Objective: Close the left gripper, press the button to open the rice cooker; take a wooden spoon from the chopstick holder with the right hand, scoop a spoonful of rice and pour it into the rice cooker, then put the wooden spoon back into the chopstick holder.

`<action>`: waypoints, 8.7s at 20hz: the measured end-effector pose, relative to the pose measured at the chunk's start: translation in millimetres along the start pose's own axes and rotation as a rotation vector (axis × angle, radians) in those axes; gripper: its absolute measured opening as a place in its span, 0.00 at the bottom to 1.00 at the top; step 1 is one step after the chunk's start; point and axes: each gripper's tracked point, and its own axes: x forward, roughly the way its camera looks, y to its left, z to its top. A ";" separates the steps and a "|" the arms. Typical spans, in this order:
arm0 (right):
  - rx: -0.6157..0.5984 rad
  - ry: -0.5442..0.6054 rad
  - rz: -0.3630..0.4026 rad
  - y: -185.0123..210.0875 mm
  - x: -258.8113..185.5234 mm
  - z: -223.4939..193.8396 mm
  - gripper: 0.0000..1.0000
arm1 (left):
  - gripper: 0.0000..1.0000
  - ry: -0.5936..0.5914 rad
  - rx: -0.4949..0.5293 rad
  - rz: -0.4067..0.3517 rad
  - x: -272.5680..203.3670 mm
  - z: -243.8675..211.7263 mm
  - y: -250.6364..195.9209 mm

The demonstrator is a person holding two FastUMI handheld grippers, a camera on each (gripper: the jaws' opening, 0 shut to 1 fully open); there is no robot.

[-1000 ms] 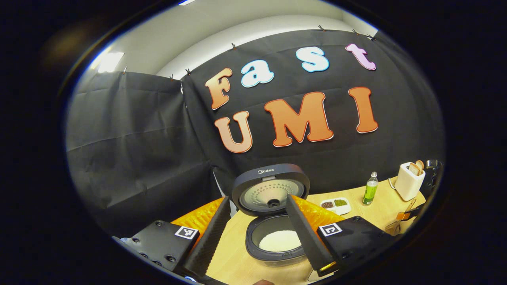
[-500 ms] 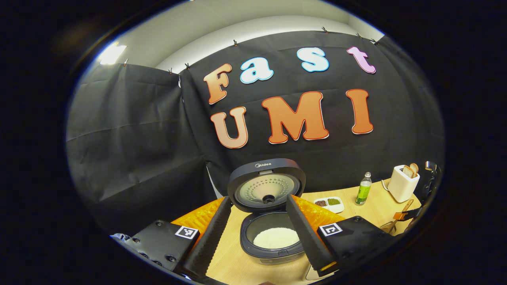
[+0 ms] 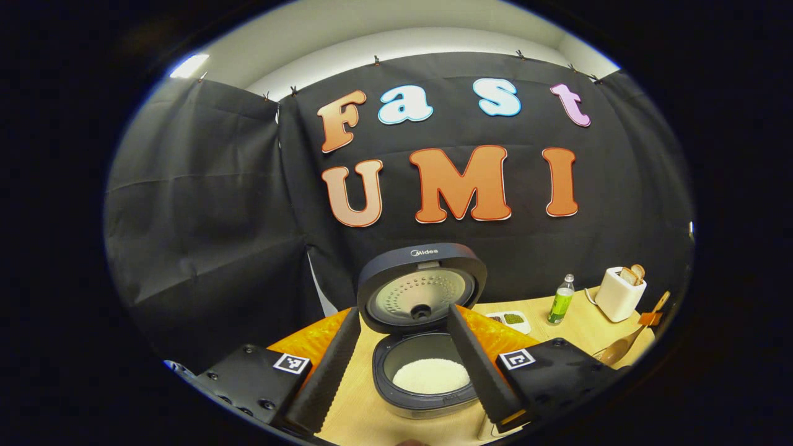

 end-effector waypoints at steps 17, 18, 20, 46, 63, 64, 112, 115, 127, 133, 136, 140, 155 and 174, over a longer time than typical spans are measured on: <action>-0.301 0.070 0.011 84.7 -48.9 -122.1 0.08 | 0.94 0.077 0.000 -0.160 30.1 -39.3 32.4; -0.323 0.065 -0.019 79.8 -47.3 -127.9 0.08 | 0.94 0.077 0.007 -0.167 30.7 -41.3 34.5; -0.373 0.037 -0.071 73.3 -45.4 -134.9 0.07 | 0.94 0.082 0.016 -0.184 34.0 -44.6 38.7; -0.071 0.270 0.041 128.1 -49.5 -224.7 0.08 | 0.99 0.143 0.019 -0.175 49.7 -73.6 74.8; 0.296 0.515 0.239 148.8 -30.6 -240.9 0.07 | 0.99 0.149 0.024 -0.148 61.0 -74.3 73.3; 0.304 0.523 0.252 151.4 -29.9 -241.2 0.07 | 0.99 0.150 0.027 -0.143 61.8 -73.8 74.3; 0.861 0.699 0.757 287.4 -5.3 -53.6 0.07 | 0.94 0.012 0.021 0.229 -34.1 -42.1 118.2; 0.789 0.714 0.751 302.9 1.7 -64.9 0.07 | 0.94 0.021 0.016 0.264 -42.1 -46.2 126.7; 0.319 0.533 0.678 342.0 27.5 -78.9 0.07 | 0.94 0.031 0.034 0.317 -55.2 -50.1 142.7; 0.089 0.404 0.663 357.7 30.4 -69.9 0.07 | 0.94 0.039 0.038 0.305 -52.9 -54.8 143.0; 0.008 0.336 0.653 361.9 31.5 -63.2 0.07 | 0.94 0.045 0.035 0.305 -51.6 -57.7 143.9; -0.044 0.296 0.659 368.6 29.2 -58.2 0.07 | 0.94 0.056 0.028 0.304 -50.8 -62.0 146.0; -0.311 0.110 0.693 386.4 16.7 -48.6 0.07 | 0.94 0.078 0.018 0.283 -46.7 -71.6 141.3; -0.710 -0.190 0.773 422.7 -24.2 -53.3 0.07 | 0.94 0.084 0.021 0.301 -49.3 -74.1 152.2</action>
